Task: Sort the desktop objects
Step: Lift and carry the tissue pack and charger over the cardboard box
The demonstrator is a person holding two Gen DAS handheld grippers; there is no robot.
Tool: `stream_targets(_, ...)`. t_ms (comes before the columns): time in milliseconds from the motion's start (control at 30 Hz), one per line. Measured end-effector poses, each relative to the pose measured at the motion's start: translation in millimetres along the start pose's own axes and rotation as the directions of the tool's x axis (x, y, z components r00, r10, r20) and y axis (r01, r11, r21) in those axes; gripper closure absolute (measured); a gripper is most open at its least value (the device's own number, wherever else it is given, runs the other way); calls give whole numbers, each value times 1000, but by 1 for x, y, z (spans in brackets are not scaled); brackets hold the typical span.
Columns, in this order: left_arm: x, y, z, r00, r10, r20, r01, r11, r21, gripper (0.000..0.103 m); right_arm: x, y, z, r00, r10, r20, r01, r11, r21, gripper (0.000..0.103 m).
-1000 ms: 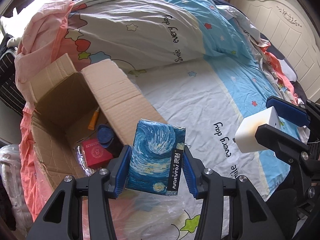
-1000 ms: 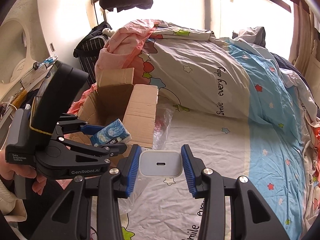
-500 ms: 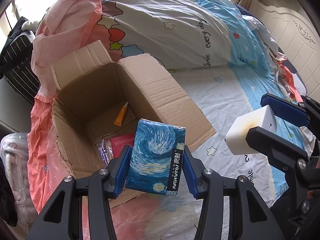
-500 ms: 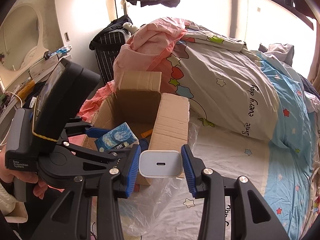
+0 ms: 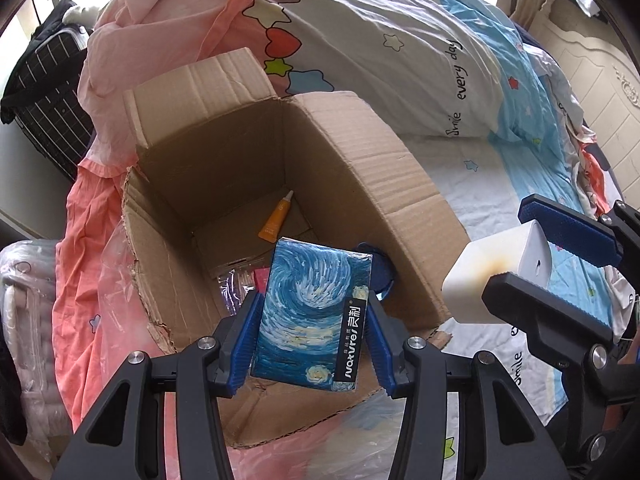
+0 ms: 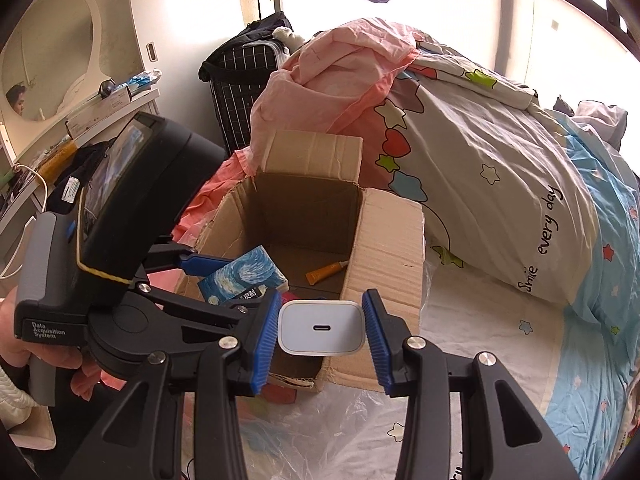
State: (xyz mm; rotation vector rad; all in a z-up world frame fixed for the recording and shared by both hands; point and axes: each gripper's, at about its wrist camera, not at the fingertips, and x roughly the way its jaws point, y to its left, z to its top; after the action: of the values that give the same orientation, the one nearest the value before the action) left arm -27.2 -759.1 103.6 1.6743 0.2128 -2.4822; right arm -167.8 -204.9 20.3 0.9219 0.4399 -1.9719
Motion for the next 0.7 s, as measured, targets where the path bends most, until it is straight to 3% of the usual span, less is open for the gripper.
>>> stream_targets(700, 29, 28, 2, 999, -1, -34, -1, 999, -41, 53, 38, 10, 8, 998, 51, -39, -52, 998, -24, 64)
